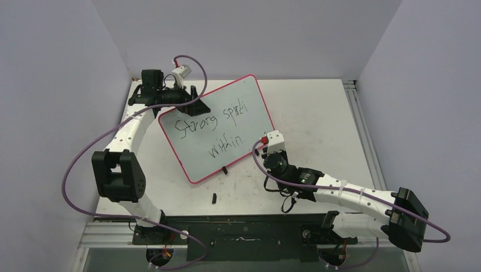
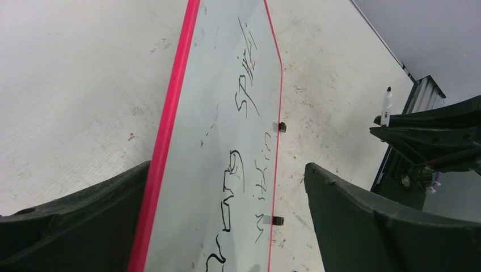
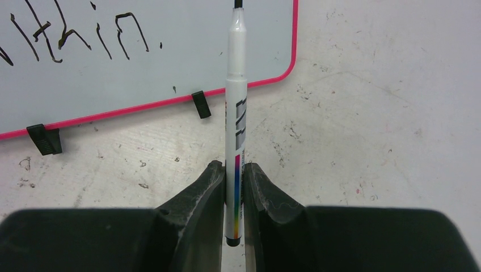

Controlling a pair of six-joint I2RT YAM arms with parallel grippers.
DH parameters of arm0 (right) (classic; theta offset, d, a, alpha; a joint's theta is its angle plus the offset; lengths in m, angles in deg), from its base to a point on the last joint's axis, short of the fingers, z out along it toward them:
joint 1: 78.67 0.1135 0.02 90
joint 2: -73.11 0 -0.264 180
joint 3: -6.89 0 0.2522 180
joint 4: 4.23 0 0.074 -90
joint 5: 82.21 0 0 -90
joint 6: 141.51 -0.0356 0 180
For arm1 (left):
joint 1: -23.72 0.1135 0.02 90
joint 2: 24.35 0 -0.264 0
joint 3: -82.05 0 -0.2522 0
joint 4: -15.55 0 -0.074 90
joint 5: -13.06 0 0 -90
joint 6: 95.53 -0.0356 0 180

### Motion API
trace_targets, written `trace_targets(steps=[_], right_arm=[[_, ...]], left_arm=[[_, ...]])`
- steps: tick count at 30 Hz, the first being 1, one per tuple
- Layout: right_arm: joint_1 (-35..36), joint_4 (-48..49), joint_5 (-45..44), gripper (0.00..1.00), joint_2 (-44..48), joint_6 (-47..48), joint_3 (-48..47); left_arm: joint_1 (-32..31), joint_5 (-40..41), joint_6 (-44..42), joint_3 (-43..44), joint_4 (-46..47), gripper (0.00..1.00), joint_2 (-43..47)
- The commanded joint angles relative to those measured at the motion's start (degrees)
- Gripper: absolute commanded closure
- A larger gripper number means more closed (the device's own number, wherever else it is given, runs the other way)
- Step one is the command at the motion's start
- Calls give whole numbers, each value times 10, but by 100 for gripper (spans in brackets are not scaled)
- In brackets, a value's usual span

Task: Write a sentence on the whiteboard
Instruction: Write a sentence on the whiteboard, then pass from the right arm to the left

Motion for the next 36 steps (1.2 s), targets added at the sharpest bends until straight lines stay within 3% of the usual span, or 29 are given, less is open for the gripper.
trace_targets(steps=[1, 11, 23, 30, 36], right_arm=[[7, 15, -23, 95, -3, 3, -7], [11, 11, -29, 95, -3, 5, -12], [17, -7, -22, 95, 29, 14, -21], [16, -41, 63, 95, 77, 40, -33], [15, -77, 231, 95, 115, 47, -50]], left_arm=[[12, 25, 38, -29, 96, 4, 65], [30, 47, 81, -69, 173, 4, 96], [78, 173, 172, -168, 361, 4, 234], [39, 246, 140, -154, 224, 4, 333], [-96, 280, 162, -218, 118, 3, 405]])
